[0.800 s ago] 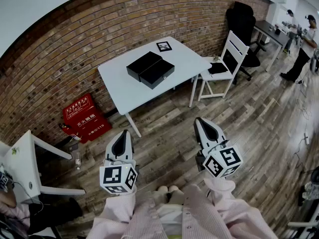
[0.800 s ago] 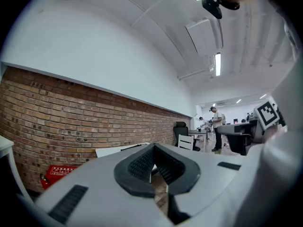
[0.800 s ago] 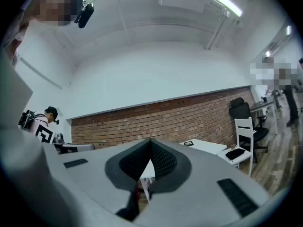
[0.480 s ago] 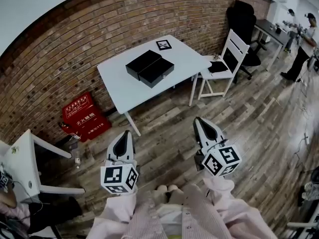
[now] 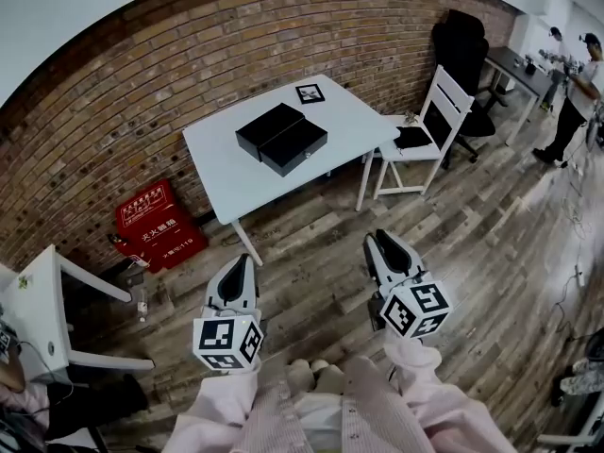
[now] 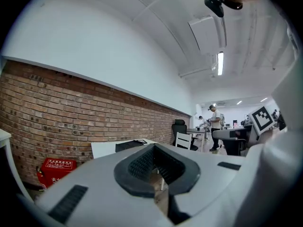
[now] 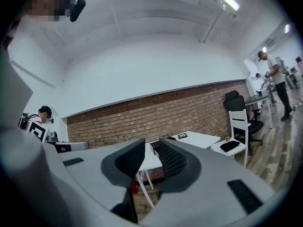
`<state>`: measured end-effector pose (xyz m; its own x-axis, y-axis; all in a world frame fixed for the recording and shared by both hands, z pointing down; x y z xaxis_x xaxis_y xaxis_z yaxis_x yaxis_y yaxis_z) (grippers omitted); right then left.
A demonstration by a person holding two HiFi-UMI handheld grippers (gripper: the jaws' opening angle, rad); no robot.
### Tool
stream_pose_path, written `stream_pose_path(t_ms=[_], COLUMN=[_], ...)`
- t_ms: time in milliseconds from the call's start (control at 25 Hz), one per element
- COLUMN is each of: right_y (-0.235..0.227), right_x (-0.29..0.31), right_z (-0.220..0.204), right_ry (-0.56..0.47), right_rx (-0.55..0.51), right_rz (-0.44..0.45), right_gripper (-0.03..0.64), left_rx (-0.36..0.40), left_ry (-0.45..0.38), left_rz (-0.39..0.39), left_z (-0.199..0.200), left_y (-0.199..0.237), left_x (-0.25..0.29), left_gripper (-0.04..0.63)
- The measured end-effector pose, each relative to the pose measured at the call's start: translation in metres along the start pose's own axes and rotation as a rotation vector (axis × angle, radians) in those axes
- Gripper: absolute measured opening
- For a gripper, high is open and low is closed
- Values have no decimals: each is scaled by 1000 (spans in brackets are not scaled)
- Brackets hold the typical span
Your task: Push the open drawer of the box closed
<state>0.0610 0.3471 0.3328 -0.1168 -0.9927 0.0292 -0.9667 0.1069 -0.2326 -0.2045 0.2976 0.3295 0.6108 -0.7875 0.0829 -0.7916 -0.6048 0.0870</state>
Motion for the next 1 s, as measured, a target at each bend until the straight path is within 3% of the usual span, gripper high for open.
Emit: stream_pose_path(t_ms=[320, 720, 1000], right_y=[-9, -18, -29], right_x=[17, 49, 103], right_z=[0, -10, -12], right_ry=[-3, 15, 46], right_rx=[-13, -22, -42], right_rz=[-18, -27, -32], right_gripper=[133, 135, 133], left_rx=[-25, -56, -75], left_ry=[26, 52, 62], left_rz=[23, 16, 7], left_z=[-10, -20, -20], left_y=[6, 24, 53], left_x=[9, 42, 89], left_gripper=[-5, -5, -5])
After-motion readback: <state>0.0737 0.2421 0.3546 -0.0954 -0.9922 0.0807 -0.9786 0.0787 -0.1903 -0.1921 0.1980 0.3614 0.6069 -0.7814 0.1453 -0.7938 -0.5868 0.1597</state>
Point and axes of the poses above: the fingertips, and each gripper's own axes: x forward along the fingers, y to its left, z out of its top, the point moved 4 cm from there along -x, backward along the fingers, and after that the axes turned 3 degrees about -z, right-handed, at the moved point
